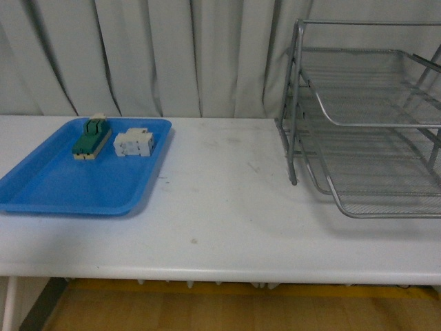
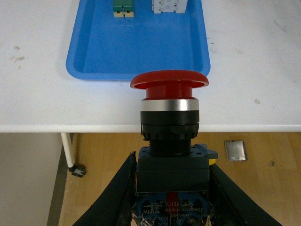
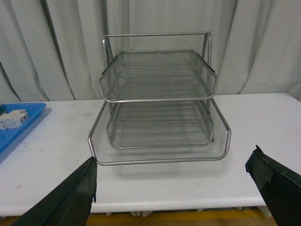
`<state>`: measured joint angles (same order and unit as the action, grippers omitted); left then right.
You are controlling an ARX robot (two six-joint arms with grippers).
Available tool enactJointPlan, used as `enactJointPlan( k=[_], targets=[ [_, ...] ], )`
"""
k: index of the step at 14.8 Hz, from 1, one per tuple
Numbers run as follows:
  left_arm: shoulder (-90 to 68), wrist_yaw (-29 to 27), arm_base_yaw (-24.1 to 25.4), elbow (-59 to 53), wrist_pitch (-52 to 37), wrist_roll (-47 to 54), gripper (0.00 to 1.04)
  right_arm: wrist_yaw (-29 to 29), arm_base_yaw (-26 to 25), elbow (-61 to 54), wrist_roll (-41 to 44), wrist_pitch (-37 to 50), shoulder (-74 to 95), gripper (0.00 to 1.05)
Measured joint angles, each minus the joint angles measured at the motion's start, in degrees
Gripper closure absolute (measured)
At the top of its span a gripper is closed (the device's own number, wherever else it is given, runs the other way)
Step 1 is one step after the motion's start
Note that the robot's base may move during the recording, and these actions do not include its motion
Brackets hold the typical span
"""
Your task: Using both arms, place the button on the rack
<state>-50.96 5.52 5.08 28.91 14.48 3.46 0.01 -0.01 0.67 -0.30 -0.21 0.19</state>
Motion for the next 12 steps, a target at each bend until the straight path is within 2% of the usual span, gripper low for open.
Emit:
enactJointPlan(
  k=[12],
  targets=[
    [-0.02,-0.13,0.07,0.0,0.09,0.0,0.69,0.0,0.0,0.0,0.0,-0.04,0.0,0.06]
  ],
)
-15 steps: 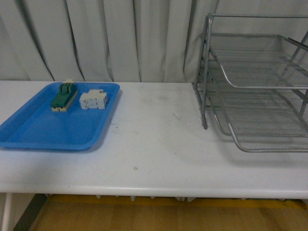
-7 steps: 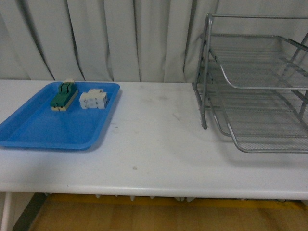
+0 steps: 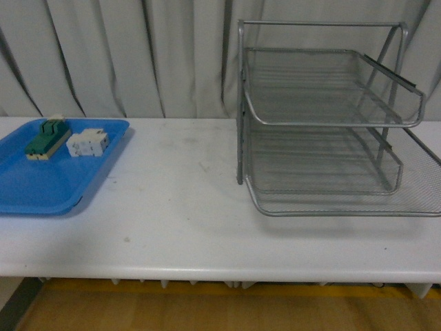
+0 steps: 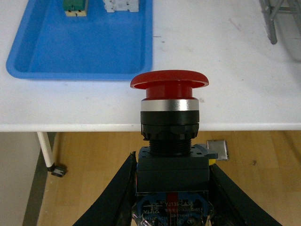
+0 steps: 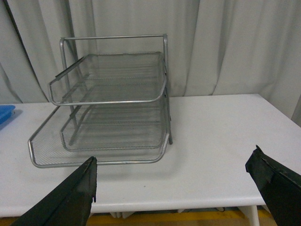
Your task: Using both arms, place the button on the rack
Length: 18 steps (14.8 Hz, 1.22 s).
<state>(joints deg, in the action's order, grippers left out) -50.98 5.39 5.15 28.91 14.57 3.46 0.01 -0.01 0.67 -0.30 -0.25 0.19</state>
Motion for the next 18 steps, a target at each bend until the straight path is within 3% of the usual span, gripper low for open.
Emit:
enactJointPlan(
  k=[8,10,12,15,18],
  targets=[
    [0.11,0.0,-0.15,-0.24,-1.33,0.33,0.69,0.2,0.0,0.0,-0.02,0.04,0.0,0.06],
    [-2.43,-1.07,-5.55,-2.1,-14.73,4.59,0.69,0.17,0.0,0.0,0.0,0.04,0.02,0.06],
    [-16.55,0.11,-16.04,4.13,-20.98,7.76,0.69,0.17,0.0,0.0,0.0,0.04,0.0,0.06],
    [-37.13,-0.94,-26.64,16.55,-24.11,13.09,0.69,0.17,0.0,0.0,0.0,0.04,0.0,0.06],
    [-50.97,-4.22,-30.99,27.32,-24.09,16.94,0.69,0.17,0.0,0.0,0.0,0.04,0.0,0.06]
  ],
)
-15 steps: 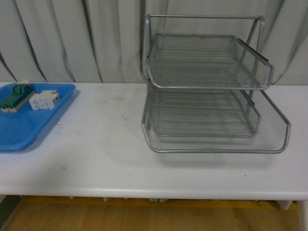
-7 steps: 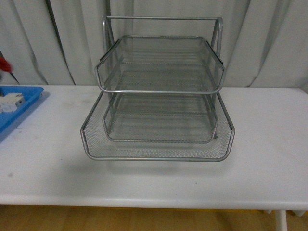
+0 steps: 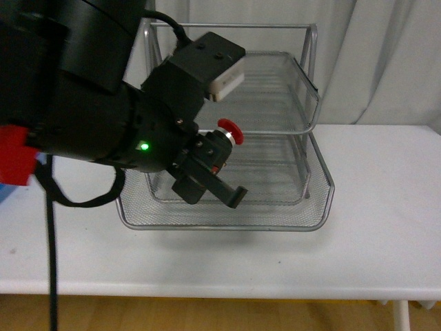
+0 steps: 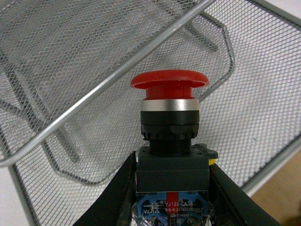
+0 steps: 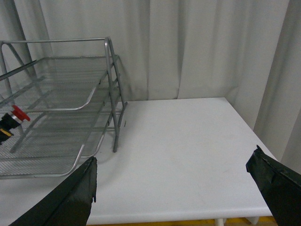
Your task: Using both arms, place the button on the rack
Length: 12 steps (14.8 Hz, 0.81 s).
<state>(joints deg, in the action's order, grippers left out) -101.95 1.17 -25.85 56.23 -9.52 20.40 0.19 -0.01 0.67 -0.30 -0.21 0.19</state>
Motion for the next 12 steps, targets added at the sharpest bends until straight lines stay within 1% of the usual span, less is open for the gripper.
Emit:
enactJointPlan(
  k=[2,3,5,7,8,9,10,11,12],
  targets=[
    [-7.3,-3.32,-0.85,4.66,-1.68,2.62,0.68,0.0,0.0,0.0,0.0,-0.02,0.0,0.06],
    [-9.35,-3.87,-0.66,5.84,-1.07,3.76,0.54,0.0,0.0,0.0,0.0,0.0,0.0,0.06],
    [-8.85,-3.91,-0.26,5.25,-1.77,4.74,0.32,0.0,0.0,0.0,0.0,-0.02,0.0,0.06],
    [-1.92,1.14,0.57,0.39,-2.03,3.32,0.11,-0.02,0.0,0.0,0.0,-0.02,0.0,0.06],
    [3.28,4.57,1.53,-2.78,-4.28,1.57,0.05,-0.02,0.0,0.0,0.0,-0.02,0.0,0.06],
    [8.35,5.44,1.84,-4.39,-4.96,-0.94,0.08,0.0,0.0,0.0,0.0,-0.02,0.0,0.06],
    [9.9,-3.61,1.03,-7.8,-21.68,-5.33,0.15,0.0,0.0,0.0,0.0,0.0,0.02,0.06],
    [11.19,-14.62,2.03,-15.13,-34.25,-11.85,0.28,-0.17,0.0,0.0,0.0,0.0,0.0,0.06],
    [12.79,-20.28,4.28,-23.87,-41.55,-15.8,0.41,-0.13,0.0,0.0,0.0,-0.04,0.0,0.06]
  ],
)
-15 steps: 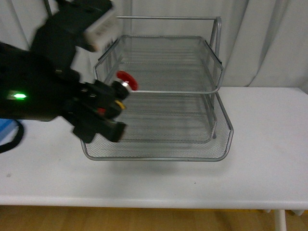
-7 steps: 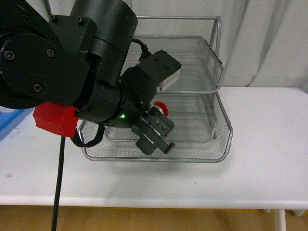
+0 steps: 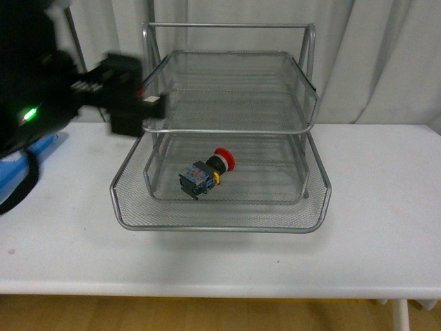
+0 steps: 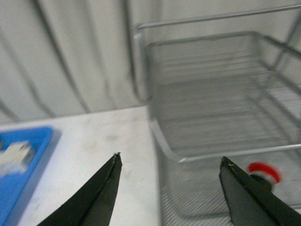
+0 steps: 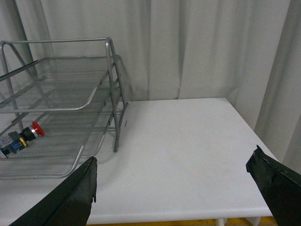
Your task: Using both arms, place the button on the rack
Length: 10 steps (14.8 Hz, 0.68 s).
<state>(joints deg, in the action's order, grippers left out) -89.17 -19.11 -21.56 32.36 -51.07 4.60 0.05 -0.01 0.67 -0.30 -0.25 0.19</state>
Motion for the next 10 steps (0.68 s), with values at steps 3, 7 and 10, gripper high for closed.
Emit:
enactJointPlan(
  k=[3,7,10],
  targets=[
    [11.41,2.97,5.95,-10.64,-6.99,-3.5,0.77,-0.04,0.0,0.0,0.0,0.02,0.0,0.06],
    [21.81,8.59,11.54,-21.03,-4.02,-4.39,1.03,-0.04,0.0,0.0,0.0,0.04,0.0,0.06],
    [29.14,12.24,14.69,-27.19,-4.5,-4.39,1.03,-0.04,0.0,0.0,0.0,0.04,0.0,0.06]
  ],
)
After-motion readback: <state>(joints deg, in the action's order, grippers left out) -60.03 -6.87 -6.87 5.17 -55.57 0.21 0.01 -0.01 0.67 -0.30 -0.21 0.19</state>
